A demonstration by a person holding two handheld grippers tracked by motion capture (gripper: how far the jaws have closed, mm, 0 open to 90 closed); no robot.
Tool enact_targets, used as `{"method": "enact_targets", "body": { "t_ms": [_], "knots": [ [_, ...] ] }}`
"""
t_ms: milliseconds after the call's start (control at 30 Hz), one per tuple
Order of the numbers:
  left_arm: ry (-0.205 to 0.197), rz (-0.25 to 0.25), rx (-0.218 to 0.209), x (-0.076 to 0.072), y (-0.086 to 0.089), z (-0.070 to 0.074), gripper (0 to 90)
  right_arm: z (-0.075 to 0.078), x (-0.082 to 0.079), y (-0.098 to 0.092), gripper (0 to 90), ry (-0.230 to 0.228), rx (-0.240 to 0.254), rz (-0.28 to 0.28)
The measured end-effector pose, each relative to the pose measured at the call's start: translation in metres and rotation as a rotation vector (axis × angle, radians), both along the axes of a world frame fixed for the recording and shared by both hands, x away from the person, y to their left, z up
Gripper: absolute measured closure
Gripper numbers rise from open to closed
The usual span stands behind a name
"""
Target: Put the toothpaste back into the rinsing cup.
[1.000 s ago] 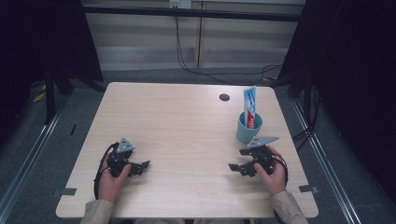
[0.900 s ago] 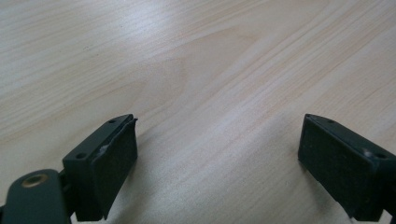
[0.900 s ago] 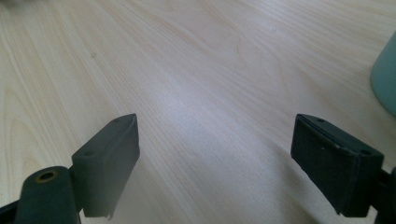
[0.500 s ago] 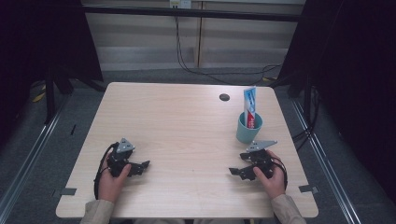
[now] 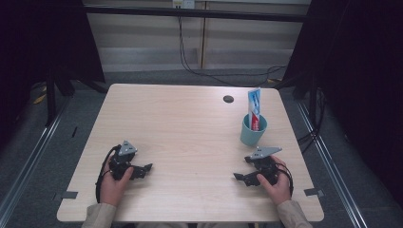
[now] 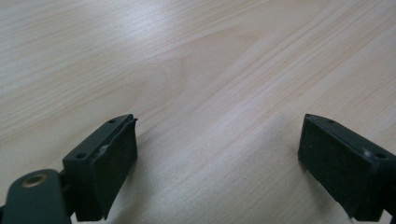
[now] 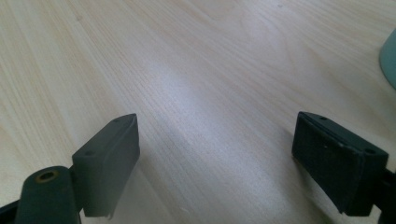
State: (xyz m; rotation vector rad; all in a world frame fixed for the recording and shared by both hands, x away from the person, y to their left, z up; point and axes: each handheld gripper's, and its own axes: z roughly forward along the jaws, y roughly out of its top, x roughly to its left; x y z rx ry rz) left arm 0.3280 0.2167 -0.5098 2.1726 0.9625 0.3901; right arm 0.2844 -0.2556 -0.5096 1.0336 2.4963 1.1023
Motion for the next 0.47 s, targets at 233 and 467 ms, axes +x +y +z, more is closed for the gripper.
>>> {"method": "enact_targets", "body": {
  "t_ms": [233, 467],
  "knots": [
    [-0.001, 0.0, 0.001, 0.0, 0.0001, 0.0, 11.6, -0.0021, -0.0037, 0.0017, 14.0, -0.037, -0.022, 0.002],
    [-0.001, 0.001, 0.002, 0.0, 0.0001, 0.0, 11.6, -0.0022, -0.0038, 0.0017, 13.9, -0.038, -0.023, -0.002]
  ]
}}
